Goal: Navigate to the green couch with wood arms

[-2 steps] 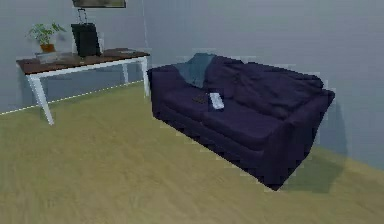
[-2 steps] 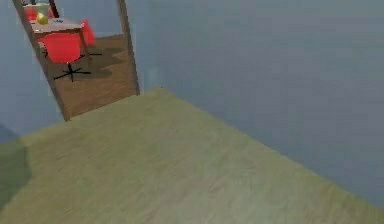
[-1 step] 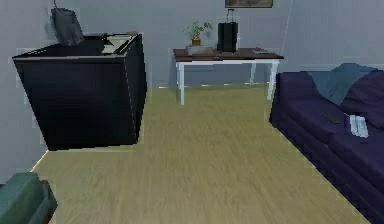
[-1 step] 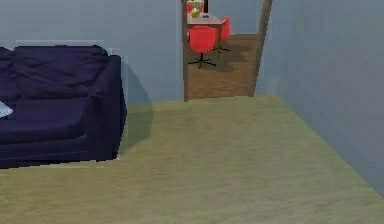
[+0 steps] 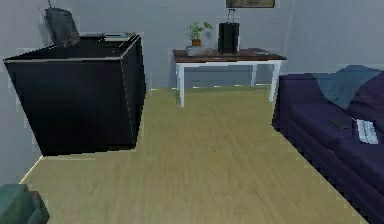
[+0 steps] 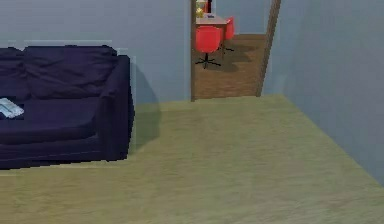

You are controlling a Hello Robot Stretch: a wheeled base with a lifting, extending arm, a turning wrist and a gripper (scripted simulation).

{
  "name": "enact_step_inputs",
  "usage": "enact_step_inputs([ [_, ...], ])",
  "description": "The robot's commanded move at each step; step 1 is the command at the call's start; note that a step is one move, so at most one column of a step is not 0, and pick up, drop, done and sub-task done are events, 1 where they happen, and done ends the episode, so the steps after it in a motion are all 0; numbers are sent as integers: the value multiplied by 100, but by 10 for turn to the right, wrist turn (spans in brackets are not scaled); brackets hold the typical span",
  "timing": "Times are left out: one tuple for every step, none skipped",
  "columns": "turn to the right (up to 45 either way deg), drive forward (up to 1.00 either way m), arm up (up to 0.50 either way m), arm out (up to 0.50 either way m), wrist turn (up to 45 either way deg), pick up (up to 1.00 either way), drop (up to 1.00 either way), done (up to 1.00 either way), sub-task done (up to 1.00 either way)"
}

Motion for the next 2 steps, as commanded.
enact_step_inputs([
  [-450, 0, 0, 0, 0, 0, 0, 0, 0],
  [-180, 0, 0, 0, 0, 0, 0, 0, 0],
])
